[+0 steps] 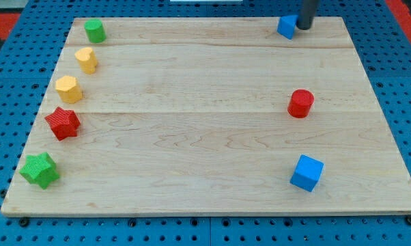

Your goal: Slide the blue triangle diagonally bottom right to the green circle

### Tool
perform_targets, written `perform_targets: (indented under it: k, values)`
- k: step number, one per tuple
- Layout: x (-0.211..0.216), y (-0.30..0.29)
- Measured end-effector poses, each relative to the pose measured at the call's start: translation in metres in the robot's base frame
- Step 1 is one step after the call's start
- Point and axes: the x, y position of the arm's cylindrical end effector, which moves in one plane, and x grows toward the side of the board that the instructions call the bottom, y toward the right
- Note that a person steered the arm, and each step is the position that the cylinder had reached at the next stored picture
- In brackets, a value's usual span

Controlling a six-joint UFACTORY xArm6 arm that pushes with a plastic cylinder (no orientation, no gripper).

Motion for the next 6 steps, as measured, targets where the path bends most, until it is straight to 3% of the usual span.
perform_targets:
  k: [1, 2, 3, 5, 6]
  values:
    - [0.002, -0.101]
    - [0.002, -0.139]
    - [-0.022, -0.097]
    - [-0.012, -0.241]
    - [-0.004, -0.248]
